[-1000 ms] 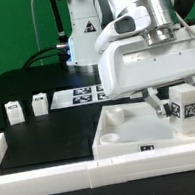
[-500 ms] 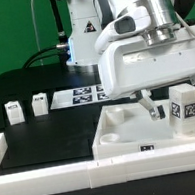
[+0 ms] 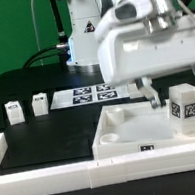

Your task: Assemble one leg

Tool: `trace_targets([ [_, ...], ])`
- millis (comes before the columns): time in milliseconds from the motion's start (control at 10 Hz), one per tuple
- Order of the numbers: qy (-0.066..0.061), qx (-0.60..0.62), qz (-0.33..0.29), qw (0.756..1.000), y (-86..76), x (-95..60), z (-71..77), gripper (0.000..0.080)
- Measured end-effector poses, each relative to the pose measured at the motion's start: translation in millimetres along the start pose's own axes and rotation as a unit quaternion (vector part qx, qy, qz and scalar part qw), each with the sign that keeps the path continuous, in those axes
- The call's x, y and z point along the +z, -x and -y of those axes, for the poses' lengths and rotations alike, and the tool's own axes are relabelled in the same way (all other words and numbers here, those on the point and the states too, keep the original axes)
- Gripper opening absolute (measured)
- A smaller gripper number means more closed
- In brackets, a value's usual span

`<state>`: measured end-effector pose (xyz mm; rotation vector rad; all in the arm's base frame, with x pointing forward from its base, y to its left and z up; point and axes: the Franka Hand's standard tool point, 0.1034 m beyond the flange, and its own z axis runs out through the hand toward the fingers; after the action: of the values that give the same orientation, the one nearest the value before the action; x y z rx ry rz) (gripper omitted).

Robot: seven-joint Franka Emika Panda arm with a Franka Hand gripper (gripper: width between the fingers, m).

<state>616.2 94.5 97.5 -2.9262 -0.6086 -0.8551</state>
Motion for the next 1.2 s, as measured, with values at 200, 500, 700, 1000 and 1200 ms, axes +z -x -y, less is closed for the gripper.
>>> trace_targets([
  [200, -0.004, -0.001, 0.011, 1.000, 3.3, 2.4, 2.7, 0.0648],
  [500, -0.034, 0.006, 0.115, 0.993, 7.6, 13.8, 7.1, 0.0648],
  [700, -0.048, 0.009, 0.181, 0.982, 5.0, 17.1, 7.8, 0.0648],
  [1000, -0.083, 0.011, 0.304, 0.949, 10.2, 15.8, 16.7, 0.0648],
  [1200, -0.082, 0.007, 0.290, 0.954, 4.5, 20.9, 13.5, 0.0520],
])
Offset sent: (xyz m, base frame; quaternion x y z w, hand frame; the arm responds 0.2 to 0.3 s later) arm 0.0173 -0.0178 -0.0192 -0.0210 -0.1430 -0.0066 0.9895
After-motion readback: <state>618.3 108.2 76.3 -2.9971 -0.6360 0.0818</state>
